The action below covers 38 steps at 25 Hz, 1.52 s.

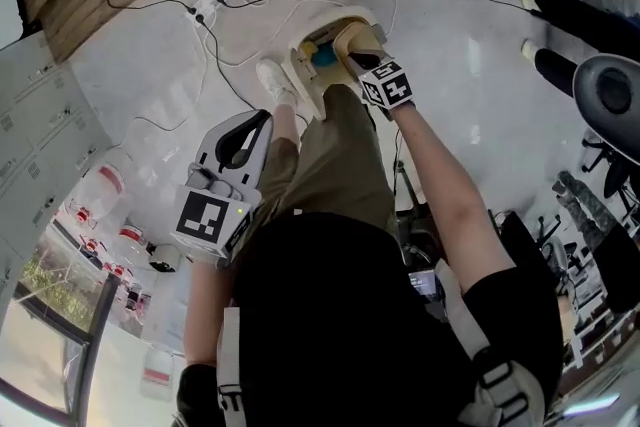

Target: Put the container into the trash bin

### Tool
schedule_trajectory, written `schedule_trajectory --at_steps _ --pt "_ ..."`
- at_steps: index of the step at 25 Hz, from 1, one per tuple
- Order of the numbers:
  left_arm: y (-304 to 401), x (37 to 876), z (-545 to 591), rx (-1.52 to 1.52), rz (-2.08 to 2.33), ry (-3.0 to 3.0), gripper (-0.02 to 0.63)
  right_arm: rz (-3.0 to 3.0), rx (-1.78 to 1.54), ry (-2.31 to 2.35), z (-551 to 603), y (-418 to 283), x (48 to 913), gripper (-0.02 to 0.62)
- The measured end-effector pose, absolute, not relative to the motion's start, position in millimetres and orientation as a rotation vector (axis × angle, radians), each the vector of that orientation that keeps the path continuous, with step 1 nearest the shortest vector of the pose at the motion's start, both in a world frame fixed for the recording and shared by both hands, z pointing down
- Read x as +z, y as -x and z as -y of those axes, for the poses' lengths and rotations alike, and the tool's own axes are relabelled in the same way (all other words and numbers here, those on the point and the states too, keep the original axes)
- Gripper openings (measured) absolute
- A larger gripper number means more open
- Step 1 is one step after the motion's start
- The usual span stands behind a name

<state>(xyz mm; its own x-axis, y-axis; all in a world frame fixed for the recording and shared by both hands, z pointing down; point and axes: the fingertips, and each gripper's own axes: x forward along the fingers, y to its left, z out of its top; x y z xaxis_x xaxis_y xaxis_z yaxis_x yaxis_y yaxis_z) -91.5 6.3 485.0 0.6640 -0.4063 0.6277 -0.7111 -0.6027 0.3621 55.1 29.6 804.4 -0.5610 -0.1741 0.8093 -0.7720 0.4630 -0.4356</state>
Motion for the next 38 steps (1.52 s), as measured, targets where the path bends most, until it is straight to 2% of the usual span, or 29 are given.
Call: schedule_trajectory --at_steps 13,38 --pt "103 524 -8 0.669 0.897 -2.195 0.011 1.927 1.093 -0.649 -32 -43 881 0.018" --pt "128 573 -24 0.657 0.97 -2.061 0.011 1.799 1.077 -0.443 -31 -22 978 0.02"
